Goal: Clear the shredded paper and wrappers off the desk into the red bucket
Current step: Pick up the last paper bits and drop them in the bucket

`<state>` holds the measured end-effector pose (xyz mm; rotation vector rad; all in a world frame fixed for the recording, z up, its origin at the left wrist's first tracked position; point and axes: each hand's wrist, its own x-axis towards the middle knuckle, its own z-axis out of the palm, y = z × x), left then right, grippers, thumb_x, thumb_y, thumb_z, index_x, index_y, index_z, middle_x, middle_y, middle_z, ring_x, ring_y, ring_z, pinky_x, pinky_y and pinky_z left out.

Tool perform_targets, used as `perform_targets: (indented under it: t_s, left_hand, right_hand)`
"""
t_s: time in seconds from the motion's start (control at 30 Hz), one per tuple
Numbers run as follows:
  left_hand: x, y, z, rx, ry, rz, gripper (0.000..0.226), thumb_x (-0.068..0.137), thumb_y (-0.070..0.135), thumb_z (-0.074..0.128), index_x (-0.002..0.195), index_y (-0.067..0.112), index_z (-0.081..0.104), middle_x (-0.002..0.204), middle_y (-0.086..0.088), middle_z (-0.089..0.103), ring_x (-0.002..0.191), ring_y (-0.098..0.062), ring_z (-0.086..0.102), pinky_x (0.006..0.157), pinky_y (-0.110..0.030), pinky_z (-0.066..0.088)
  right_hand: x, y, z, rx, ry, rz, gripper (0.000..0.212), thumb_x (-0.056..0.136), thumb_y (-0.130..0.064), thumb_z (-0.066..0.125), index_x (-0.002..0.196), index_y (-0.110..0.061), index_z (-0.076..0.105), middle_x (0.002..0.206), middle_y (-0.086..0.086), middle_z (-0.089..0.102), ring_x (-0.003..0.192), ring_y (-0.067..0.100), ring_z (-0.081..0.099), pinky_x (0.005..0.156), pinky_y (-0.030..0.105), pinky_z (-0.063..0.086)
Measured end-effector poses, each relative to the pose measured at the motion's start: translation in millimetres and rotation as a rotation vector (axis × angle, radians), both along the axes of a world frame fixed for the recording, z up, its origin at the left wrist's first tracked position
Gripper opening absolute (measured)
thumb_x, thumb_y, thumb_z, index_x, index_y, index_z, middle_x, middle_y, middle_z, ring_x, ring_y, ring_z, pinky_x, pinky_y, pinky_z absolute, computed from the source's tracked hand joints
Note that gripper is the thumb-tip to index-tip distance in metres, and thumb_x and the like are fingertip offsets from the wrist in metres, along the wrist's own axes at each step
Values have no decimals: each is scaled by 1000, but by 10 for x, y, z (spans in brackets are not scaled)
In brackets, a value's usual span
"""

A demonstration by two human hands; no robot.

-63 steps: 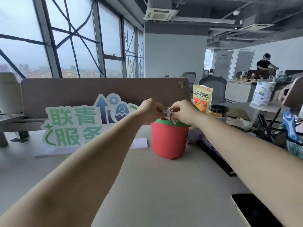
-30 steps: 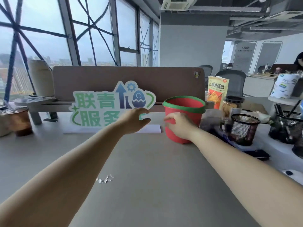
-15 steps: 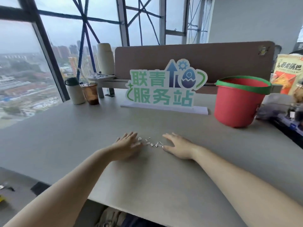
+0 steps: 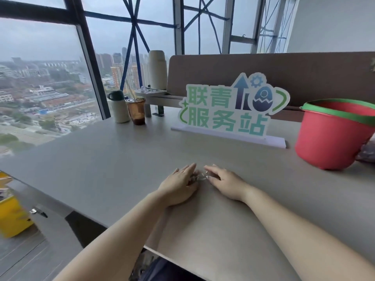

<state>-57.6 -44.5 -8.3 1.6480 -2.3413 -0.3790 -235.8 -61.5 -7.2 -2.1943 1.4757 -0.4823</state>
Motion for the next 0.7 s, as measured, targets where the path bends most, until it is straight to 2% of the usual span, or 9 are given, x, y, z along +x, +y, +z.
perform_targets:
  t_s: [0.07, 0.13, 0.2, 0.3, 0.43, 0.57, 0.7]
  left_hand:
    - [74, 38, 29, -27, -17, -9, 56, 95, 34, 40, 145, 17, 22, 153, -1, 30, 142, -17, 24, 113, -25, 16]
    - [156, 44, 0, -24, -98, -35, 54, 97, 39, 35, 144, 17, 22, 154, -2, 26, 143, -17, 20, 117, -30, 14]
    - [195, 47, -75, -2, -191, -28, 59, 97, 45, 25, 147, 18, 13, 158, 1, 13, 147, -13, 7, 121, -34, 5]
    - [159, 35, -122, 19, -266, -2, 63, 96, 51, 17, 149, 19, 1, 159, 2, -3, 146, -11, -6, 121, -35, -3]
    - [106, 17, -104, 40, -302, -14, 66, 95, 53, 15, 149, 19, -3, 159, 1, -8, 146, -12, -9, 120, -37, -4]
    - [91, -24, -98, 38, -283, -74, 64, 96, 52, 16, 148, 20, -1, 159, 3, -4, 146, -13, -8, 121, -38, -2]
    - [151, -75, -54, -12, -108, -56, 63, 95, 46, 34, 148, 17, 14, 158, 1, 13, 146, -15, 12, 119, -33, 9]
  right_hand:
    - [-103, 51, 32, 31, -120, -41, 43, 96, -22, 44, 138, -17, 41, 149, 6, 37, 139, 15, 33, 102, 12, 20]
    - [-218, 92, 29, 31, -115, -72, 42, 96, -24, 44, 137, -18, 42, 148, 5, 40, 136, 14, 37, 106, 17, 24]
    - [-277, 147, -8, -2, 18, -73, 45, 97, -31, 40, 141, -22, 37, 153, 1, 31, 141, 12, 27, 113, 24, 20]
    - [-221, 206, -85, -74, 323, -27, 56, 97, -44, 27, 148, -22, 16, 158, -6, 10, 146, 9, 7, 119, 28, 8]
    - [-85, 255, -90, -16, 443, -28, 69, 92, -58, 16, 148, -23, -4, 158, -8, -10, 145, 7, -11, 120, 33, -5]
    - [104, 222, -78, -11, 386, -7, 66, 93, -55, 17, 149, -23, 0, 158, -9, -6, 145, 7, -9, 118, 33, -6]
    - [31, 119, -6, 2, 106, -18, 60, 96, -39, 39, 148, -18, 18, 158, -2, 13, 146, 11, 5, 116, 25, 3]
